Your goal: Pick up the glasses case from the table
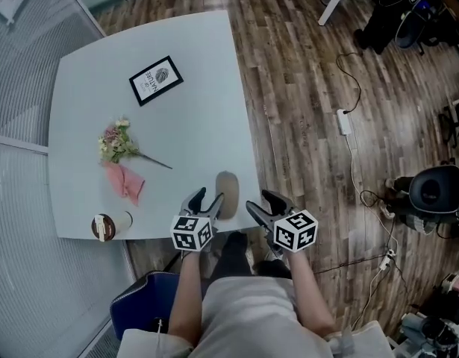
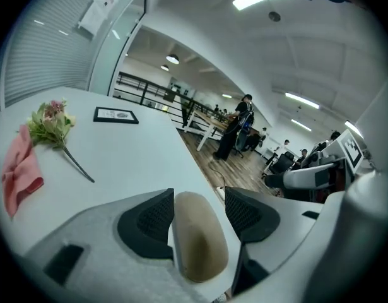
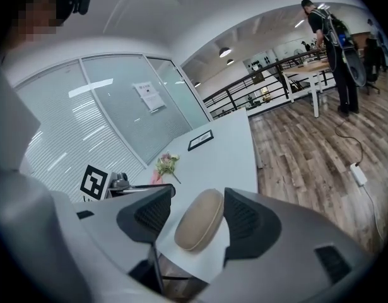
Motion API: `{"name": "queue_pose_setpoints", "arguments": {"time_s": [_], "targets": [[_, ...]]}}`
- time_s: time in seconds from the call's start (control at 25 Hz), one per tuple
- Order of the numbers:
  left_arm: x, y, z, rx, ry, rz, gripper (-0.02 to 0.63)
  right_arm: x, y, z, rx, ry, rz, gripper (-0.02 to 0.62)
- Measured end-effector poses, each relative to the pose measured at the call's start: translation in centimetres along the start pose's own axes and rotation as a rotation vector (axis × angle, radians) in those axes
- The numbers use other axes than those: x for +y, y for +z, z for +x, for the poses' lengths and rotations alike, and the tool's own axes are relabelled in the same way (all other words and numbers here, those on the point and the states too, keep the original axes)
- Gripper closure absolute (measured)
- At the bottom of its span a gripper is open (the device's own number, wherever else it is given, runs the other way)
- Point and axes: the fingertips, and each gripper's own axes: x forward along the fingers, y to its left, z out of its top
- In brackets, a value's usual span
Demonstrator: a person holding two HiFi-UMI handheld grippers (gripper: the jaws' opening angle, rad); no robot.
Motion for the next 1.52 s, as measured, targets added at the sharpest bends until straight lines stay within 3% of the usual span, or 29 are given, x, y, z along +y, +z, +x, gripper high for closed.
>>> {"name": "queue_pose_setpoints", "arguments": {"time_s": [0.28, 0.6, 0.92, 1.52], "targets": [[1.6, -2.6, 3.1, 0.052, -0.037, -0.068, 0.357, -1.4, -0.7, -0.4, 0.001, -0.047, 0.024, 0.345], [1.9, -3.9, 4.7, 0.081, -0.063, -0.123, 0.357, -1.6, -0.9, -0.5, -0.020, -0.033, 0.101, 0.345], [2.0, -4.6, 5.1, 0.052, -0.102, -0.211, 0.353, -1.7, -1.5, -0.6, -0.009, -0.042, 0.102, 0.345], [0.9, -4.7, 6.2, 0.088, -0.120, -0.203, 0.301, -1.9, -1.5, -0.8, -0.006, -0.051, 0.102, 0.345]]}}
